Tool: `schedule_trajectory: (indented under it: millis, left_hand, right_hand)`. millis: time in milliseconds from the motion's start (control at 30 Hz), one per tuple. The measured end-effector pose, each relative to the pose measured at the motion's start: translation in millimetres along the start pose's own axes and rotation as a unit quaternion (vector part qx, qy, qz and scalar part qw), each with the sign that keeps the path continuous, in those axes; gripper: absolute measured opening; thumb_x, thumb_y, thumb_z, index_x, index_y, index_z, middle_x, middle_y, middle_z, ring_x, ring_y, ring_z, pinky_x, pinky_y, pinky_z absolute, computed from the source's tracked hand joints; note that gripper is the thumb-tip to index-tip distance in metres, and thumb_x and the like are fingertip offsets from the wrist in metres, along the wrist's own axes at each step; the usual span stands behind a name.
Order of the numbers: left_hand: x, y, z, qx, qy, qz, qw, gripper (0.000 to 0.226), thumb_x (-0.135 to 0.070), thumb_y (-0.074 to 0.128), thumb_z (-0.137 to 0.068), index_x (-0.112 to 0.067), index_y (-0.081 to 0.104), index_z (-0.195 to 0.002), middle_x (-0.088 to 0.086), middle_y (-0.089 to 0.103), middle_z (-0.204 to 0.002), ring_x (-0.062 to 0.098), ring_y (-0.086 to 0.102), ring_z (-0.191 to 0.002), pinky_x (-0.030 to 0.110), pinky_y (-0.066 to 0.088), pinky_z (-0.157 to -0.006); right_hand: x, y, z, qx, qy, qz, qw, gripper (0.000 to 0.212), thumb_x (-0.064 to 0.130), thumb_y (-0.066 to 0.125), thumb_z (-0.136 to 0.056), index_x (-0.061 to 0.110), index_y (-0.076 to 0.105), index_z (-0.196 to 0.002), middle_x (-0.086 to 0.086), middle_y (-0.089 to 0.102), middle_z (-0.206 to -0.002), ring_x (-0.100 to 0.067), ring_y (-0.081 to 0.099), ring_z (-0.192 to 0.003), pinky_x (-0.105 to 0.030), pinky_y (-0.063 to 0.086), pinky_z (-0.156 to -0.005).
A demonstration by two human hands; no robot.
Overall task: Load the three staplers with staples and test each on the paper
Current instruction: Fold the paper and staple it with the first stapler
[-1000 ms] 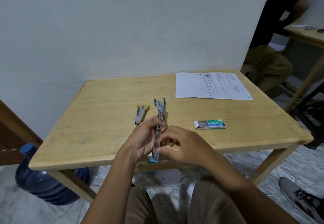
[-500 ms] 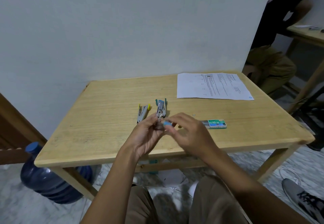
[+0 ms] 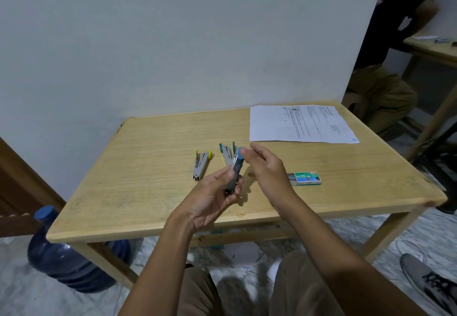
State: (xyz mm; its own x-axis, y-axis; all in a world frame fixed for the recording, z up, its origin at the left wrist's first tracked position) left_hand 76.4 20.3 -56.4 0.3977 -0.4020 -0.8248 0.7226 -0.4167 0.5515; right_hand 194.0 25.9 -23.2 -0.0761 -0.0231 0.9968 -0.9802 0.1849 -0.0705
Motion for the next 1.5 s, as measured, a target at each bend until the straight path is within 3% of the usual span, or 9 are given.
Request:
schedule_trajectory:
  millis: [167, 500, 667, 767, 900, 1033, 1200, 1333, 1500]
  left_hand:
    - [1.1, 5.0, 2.2, 0.025, -0.002, -0.022, 0.999, 0.031, -0.014, 0.057, -0.094, -0.008, 0.065, -0.123, 0.009, 0.062, -0.089, 0.013, 0.059, -0.072, 0.021, 0.052, -0.070]
    - [-0.3, 8.4, 4.2, 0.012, 0.008, -0.059, 0.998, 0.035, -0.013, 0.053, -0.095, -0.003, 0.059, -0.128, 0.009, 0.062, -0.087, 0.014, 0.057, -0.070, 0.022, 0.049, -0.065]
    - [1.6, 11.8, 1.4, 0.004, 0.003, -0.065, 0.998, 0.031, -0.021, 0.053, -0.095, -0.002, 0.066, -0.116, 0.015, 0.064, -0.091, 0.023, 0.065, -0.081, 0.029, 0.053, -0.070]
    - [-8.2, 10.9, -4.5, -0.074, 0.034, -0.107, 0.991, 0.036, -0.029, 0.061, -0.089, -0.001, 0.066, -0.111, 0.014, 0.067, -0.088, 0.028, 0.067, -0.080, 0.036, 0.052, -0.069]
    - [-48.5, 28.7, -17.4, -0.188, 0.142, -0.313, 0.920, 0.020, -0.030, 0.061, -0.094, -0.014, 0.071, -0.100, 0.004, 0.068, -0.082, 0.019, 0.066, -0.073, 0.034, 0.054, -0.067]
    - [-67.8, 60.9, -69.6, -0.188, 0.179, -0.416, 0.872, 0.013, -0.034, 0.060, -0.094, -0.025, 0.069, -0.095, -0.003, 0.066, -0.088, 0.015, 0.062, -0.079, 0.033, 0.051, -0.071]
    - [-50.3, 44.5, -150.2, -0.243, 0.040, -0.569, 0.785, 0.058, -0.050, 0.053, -0.093, -0.015, 0.046, -0.139, 0.015, 0.043, -0.142, 0.032, 0.040, -0.132, 0.042, 0.037, -0.103]
    - [-39.3, 22.8, -178.1, -0.336, -0.051, -0.652, 0.678, 0.077, -0.061, 0.052, -0.088, -0.008, 0.035, -0.140, 0.018, 0.032, -0.146, 0.036, 0.026, -0.137, 0.047, 0.026, -0.108]
    - [-36.8, 14.5, -193.3, -0.387, -0.085, -0.630, 0.668, 0.085, -0.062, 0.068, -0.077, -0.006, 0.038, -0.134, 0.016, 0.033, -0.141, 0.032, 0.028, -0.135, 0.044, 0.027, -0.107]
  right_hand:
    - [-3.6, 10.1, 4.3, 0.056, 0.052, -0.095, 0.993, 0.038, 0.048, 0.062, -0.090, 0.015, 0.073, -0.107, -0.004, 0.077, -0.097, -0.021, 0.070, -0.103, -0.040, 0.049, -0.102]
    - [2.0, 0.6, 11.7, 0.010, 0.031, -0.065, 0.997, 0.035, 0.043, 0.063, -0.092, 0.016, 0.073, -0.111, 0.002, 0.077, -0.098, -0.013, 0.069, -0.102, -0.038, 0.050, -0.102]
    - [14.4, -13.2, 21.1, -0.018, -0.009, -0.058, 0.998, 0.021, 0.041, 0.063, -0.092, 0.023, 0.074, -0.094, 0.000, 0.076, -0.093, -0.014, 0.070, -0.095, -0.027, 0.053, -0.088]
    - [23.3, -40.7, 20.9, -0.051, -0.017, -0.071, 0.996, 0.027, 0.048, 0.057, -0.092, 0.023, 0.068, -0.095, -0.005, 0.075, -0.085, -0.019, 0.072, -0.084, -0.031, 0.055, -0.079]
    - [18.0, -82.3, 7.4, -0.070, 0.044, -0.042, 0.996, 0.042, 0.054, 0.051, -0.095, 0.014, 0.064, -0.099, -0.008, 0.062, -0.077, -0.014, 0.055, -0.052, -0.028, 0.044, -0.051]
    - [5.9, -122.3, -10.9, -0.082, 0.103, 0.001, 0.991, 0.040, 0.056, 0.050, -0.095, 0.020, 0.062, -0.108, -0.003, 0.063, -0.094, -0.010, 0.047, -0.054, -0.024, 0.037, -0.047]
    - [3.1, -159.0, -28.5, -0.101, 0.114, 0.008, 0.988, 0.036, 0.050, 0.055, -0.093, 0.018, 0.063, -0.109, 0.000, 0.060, -0.092, -0.011, 0.046, -0.058, -0.027, 0.038, -0.052]
    - [1.4, -180.4, -43.1, -0.101, 0.109, 0.022, 0.989, 0.034, 0.046, 0.059, -0.092, 0.016, 0.064, -0.109, 0.001, 0.057, -0.086, -0.012, 0.046, -0.059, -0.030, 0.039, -0.055]
    - [-5.5, -207.4, -52.0, -0.120, 0.098, 0.013, 0.988, 0.030, 0.042, 0.060, -0.093, 0.017, 0.065, -0.108, 0.000, 0.055, -0.081, -0.014, 0.044, -0.061, -0.029, 0.036, -0.051]
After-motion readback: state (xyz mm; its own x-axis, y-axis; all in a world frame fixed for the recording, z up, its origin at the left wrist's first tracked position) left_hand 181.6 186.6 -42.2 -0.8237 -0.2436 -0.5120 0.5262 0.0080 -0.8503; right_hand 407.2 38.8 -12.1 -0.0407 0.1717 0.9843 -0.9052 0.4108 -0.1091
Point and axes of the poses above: each hand's wrist, its own z-axis away from the middle knuckle, its own y-axis out of the palm, x = y × z, the point moved 10 cm from there along -z, towards the middle knuckle
